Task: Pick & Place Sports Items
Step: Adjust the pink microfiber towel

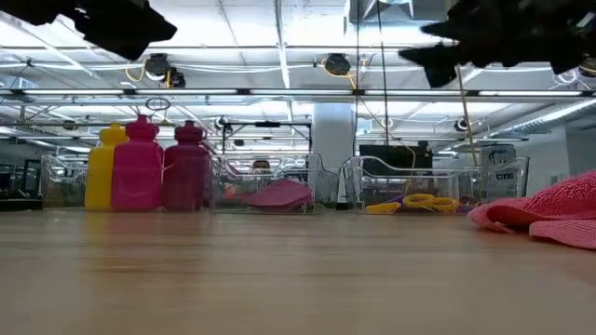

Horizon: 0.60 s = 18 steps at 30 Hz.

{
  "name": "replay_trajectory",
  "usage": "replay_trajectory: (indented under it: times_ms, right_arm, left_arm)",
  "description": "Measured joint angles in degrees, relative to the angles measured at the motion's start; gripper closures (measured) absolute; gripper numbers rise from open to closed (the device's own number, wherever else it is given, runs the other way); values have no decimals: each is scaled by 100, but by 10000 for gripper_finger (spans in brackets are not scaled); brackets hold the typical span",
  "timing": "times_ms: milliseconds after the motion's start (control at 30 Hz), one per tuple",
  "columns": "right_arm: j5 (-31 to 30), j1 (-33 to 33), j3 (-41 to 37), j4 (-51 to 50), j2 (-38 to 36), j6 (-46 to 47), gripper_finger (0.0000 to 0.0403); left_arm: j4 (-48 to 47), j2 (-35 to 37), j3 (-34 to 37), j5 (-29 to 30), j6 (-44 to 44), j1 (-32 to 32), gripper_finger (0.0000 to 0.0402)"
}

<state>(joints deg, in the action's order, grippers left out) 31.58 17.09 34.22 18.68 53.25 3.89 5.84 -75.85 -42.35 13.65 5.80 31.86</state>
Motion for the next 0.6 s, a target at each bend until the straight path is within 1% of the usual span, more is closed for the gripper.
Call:
replay_trajectory:
  times_ms: [133, 300, 400, 500, 533, 600]
  right_arm:
    - [-12, -952, 0, 29, 40, -294, 190]
    - [-18, -1820, 0, 34, 183, -547, 190]
    - [-18, -2149, 0, 36, 252, -759, 190]
    - [-60, -2330, 0, 46, 274, -852, 190]
    - [-170, -2365, 0, 85, 272, -834, 190]
    - [-580, -2423, 0, 194, 272, -658, 190]
  left_arm:
    - [90, 0, 2, 0, -139, 0, 165]
    - [152, 0, 2, 0, -134, 0, 165]
    - [153, 0, 2, 0, -119, 0, 165]
    - [153, 0, 2, 0, -120, 0, 165]
    - [153, 0, 2, 0, -121, -1, 165]
    - [155, 0, 2, 0, -139, -2, 165]
